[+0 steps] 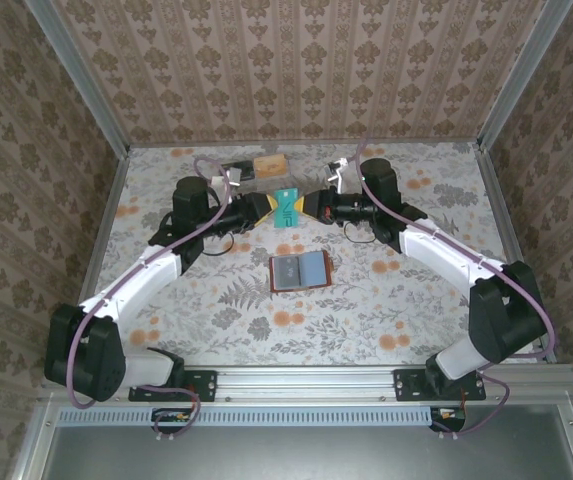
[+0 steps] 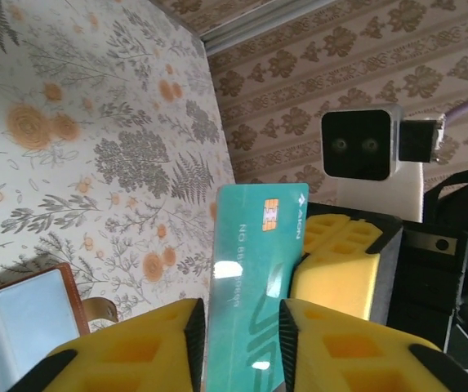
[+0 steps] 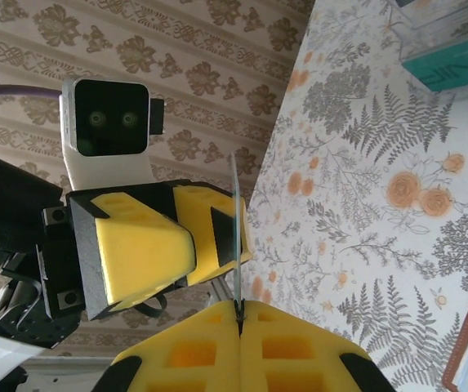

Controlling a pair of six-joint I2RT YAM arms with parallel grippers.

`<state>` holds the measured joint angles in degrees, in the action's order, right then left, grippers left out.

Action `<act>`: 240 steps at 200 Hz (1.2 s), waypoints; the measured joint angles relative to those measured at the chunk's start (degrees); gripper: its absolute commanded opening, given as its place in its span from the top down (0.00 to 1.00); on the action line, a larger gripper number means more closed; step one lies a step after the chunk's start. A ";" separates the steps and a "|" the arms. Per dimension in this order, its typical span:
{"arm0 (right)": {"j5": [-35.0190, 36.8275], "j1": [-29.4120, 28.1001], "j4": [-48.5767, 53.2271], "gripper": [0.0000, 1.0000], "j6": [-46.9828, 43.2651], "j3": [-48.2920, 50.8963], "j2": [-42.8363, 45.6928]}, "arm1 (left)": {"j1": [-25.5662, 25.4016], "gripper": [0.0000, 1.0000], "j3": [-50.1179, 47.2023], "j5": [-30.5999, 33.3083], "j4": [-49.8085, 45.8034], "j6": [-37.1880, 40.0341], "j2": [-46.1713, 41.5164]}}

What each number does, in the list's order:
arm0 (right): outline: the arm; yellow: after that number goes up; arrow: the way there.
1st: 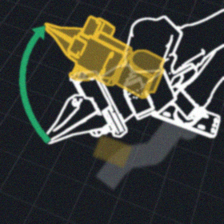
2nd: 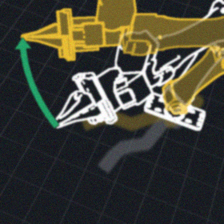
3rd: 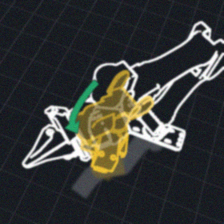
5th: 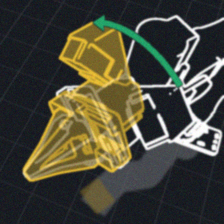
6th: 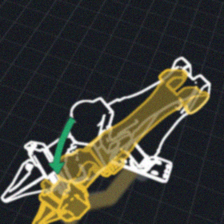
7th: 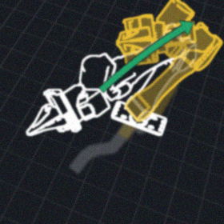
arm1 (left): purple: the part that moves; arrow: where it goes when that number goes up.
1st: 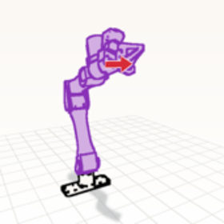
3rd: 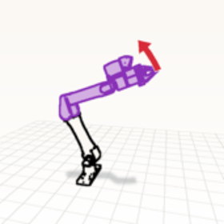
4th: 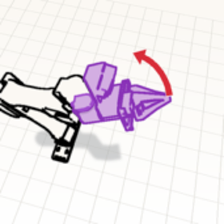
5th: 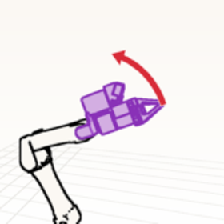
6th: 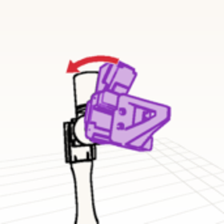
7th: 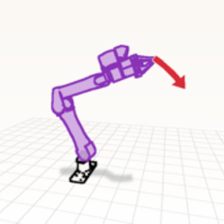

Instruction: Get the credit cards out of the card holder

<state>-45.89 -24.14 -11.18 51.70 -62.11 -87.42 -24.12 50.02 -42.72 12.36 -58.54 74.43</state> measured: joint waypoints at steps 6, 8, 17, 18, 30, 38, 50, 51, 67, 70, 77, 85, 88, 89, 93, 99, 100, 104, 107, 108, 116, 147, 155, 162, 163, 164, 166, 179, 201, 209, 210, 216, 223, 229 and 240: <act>-0.28 0.00 -0.50 1.00 0.39 0.00 -0.09 | 0.00 0.71 0.00 -0.35 0.26 -0.02 0.00; -0.37 0.00 -0.70 1.00 0.55 0.00 -0.11 | 0.00 0.71 0.00 -0.48 0.33 -0.04 0.00; -0.92 0.00 -1.42 1.00 1.01 0.00 -0.26 | 0.00 0.72 0.00 -0.98 0.55 -0.04 0.00; -0.98 0.00 -1.53 1.00 1.03 0.00 -0.31 | 0.00 0.72 0.00 -1.03 0.55 -0.04 0.00; -1.42 0.00 -2.40 1.00 1.33 -0.02 -0.57 | 0.02 0.77 0.00 -1.36 0.79 -0.17 0.00; -1.75 0.00 -2.80 1.00 1.60 -0.04 -0.74 | 0.00 0.80 -0.02 -1.62 0.94 -0.15 0.02; -2.23 0.00 -3.13 1.00 2.01 -0.07 -0.98 | 0.02 0.85 -0.02 -1.88 0.98 -0.39 0.09; -2.25 0.00 -3.19 1.00 2.03 -0.07 -1.01 | 0.02 0.86 -0.02 -1.88 1.01 -0.37 0.09; -2.51 0.13 -3.56 0.99 2.32 -0.07 -1.20 | 0.15 0.95 -0.04 -2.16 1.20 -0.48 0.11; -2.54 0.15 -3.56 0.94 2.34 -0.07 -1.29 | 0.17 0.96 -0.04 -2.32 1.36 -0.57 0.09; -2.56 0.22 -3.56 0.84 2.38 -0.07 -1.49 | 0.17 1.00 -0.04 -2.47 1.86 -0.63 0.09; -2.67 0.39 -3.63 0.73 2.54 -0.07 -1.77 | 0.15 1.00 -0.04 -2.56 2.25 -0.28 0.09; -2.64 0.37 -3.65 0.70 2.32 -0.07 -1.84 | 0.15 1.00 -0.04 -2.62 2.40 -0.42 0.09; -2.64 0.37 -3.65 0.68 2.51 -0.07 -1.84 | 0.15 1.00 -0.07 -2.67 2.40 -0.31 0.09; -2.62 0.37 -3.65 0.63 2.16 -0.07 -1.92 | 0.13 1.00 -0.04 -2.73 2.40 -0.37 0.09; -2.62 0.37 -3.61 0.53 2.14 -0.07 -2.01 | 0.04 1.00 -0.04 -2.86 2.40 -0.26 0.07; -2.62 0.37 -3.63 0.51 2.01 -0.07 -2.01 | 0.04 1.00 -0.04 -2.91 2.40 -0.26 0.07; -2.60 0.37 -3.56 0.43 2.25 -0.07 -2.03 | 0.04 1.00 -0.04 -2.99 2.38 -0.15 0.07; -2.62 0.37 -3.50 0.41 2.25 -0.07 -2.03 | 0.07 1.00 -0.04 -2.97 2.27 0.02 0.07; -2.62 0.37 -3.50 0.39 2.19 -0.07 -2.03 | 0.07 1.00 -0.04 -2.97 2.27 0.02 0.07; -2.60 0.37 -3.34 0.30 1.92 -0.07 -2.03 | 0.13 1.00 -0.04 -2.97 1.62 0.52 0.07; -1.99 1.01 -0.63 0.01 -0.35 -0.07 -1.88 | 0.28 1.00 0.98 -2.34 -5.35 5.16 -0.46; -1.42 1.27 0.59 0.00 -1.18 -0.07 -1.68 | 0.33 1.00 2.34 -1.79 -8.85 7.48 -0.46; -0.83 1.53 1.88 0.00 -2.14 -0.07 -1.27 | 0.37 1.00 3.87 -1.09 -12.09 9.60 -0.46; -0.81 1.55 2.10 0.00 -2.25 -0.07 -1.20 | 0.39 1.00 4.04 -0.98 -12.46 9.79 -0.46; -0.70 1.64 2.45 0.00 -2.51 -0.07 -1.05 | 0.39 1.00 4.26 -0.90 -12.81 10.12 -0.46; -0.50 1.73 2.93 0.00 -2.80 -0.07 -0.92 | 0.46 1.00 5.01 -0.50 -14.16 11.50 -0.46; 0.94 2.12 5.64 0.00 -4.63 -0.07 0.55 | 0.59 1.00 8.50 1.31 -19.67 15.85 -0.44; 3.52 2.62 9.25 0.00 -7.28 0.09 3.61 | 0.63 1.00 14.53 5.75 -28.50 24.57 0.00; 4.50 2.69 10.27 0.00 -8.39 0.26 4.72 | 0.63 1.00 16.59 7.65 -31.71 27.82 0.55; 4.79 2.73 10.47 0.00 -8.55 0.33 4.94 | 0.63 1.00 16.98 7.96 -32.30 28.35 0.66; 5.55 2.78 11.30 0.00 -9.29 0.52 5.90 | 0.63 1.00 18.29 9.25 -34.14 30.58 1.25; 6.49 2.86 12.57 0.00 -10.14 0.90 7.06 | 0.59 1.00 19.89 11.19 -36.57 33.33 2.10; 7.04 2.89 13.64 0.00 -10.91 1.14 8.02 | 0.59 1.00 20.87 12.61 -38.03 35.43 2.82; 8.31 2.99 15.10 0.00 -12.04 1.51 9.77 | 0.59 1.00 22.34 16.41 -40.79 40.35 4.35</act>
<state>-37.58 -21.15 3.92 39.66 -60.60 -77.65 -23.53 72.36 -26.30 -28.42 -18.20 78.78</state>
